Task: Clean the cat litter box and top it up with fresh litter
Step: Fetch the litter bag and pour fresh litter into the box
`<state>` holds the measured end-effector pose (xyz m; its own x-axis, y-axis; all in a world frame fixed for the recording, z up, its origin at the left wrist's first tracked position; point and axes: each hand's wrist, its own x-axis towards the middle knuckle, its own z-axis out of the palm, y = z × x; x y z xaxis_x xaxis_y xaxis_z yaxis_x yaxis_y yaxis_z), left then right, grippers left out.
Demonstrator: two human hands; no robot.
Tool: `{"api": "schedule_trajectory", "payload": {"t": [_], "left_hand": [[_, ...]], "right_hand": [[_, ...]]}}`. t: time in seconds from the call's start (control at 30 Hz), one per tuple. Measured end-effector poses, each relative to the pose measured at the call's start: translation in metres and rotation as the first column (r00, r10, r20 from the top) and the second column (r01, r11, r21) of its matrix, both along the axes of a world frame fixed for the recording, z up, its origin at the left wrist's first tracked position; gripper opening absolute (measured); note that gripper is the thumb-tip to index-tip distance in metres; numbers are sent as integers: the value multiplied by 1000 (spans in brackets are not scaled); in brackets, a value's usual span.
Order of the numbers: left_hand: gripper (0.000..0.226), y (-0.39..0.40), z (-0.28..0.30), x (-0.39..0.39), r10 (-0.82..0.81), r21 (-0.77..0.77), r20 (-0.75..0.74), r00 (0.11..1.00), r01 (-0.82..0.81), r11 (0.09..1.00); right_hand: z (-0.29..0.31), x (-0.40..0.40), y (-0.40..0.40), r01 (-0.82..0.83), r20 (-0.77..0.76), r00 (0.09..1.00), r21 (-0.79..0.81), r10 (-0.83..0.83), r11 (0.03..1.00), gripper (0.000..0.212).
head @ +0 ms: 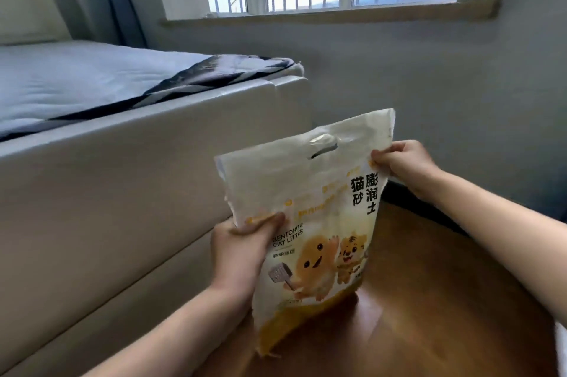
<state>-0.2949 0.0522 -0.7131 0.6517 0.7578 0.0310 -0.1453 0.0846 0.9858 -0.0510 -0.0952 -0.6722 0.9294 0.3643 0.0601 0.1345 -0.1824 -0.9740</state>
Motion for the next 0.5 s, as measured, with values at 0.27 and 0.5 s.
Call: {"api": "schedule_trajectory", "payload": {"t": [0.27, 0.5], "left_hand": [[13, 38, -13, -1, 152, 5, -12, 988, -152, 988], [3, 49, -19, 4, 185, 71, -24, 982, -183, 981]], "right_hand": [[-7, 2, 78, -73, 18, 997, -31, 73, 997, 17], [-18, 2, 102, -73, -10, 997, 38, 74, 997, 9]]}}
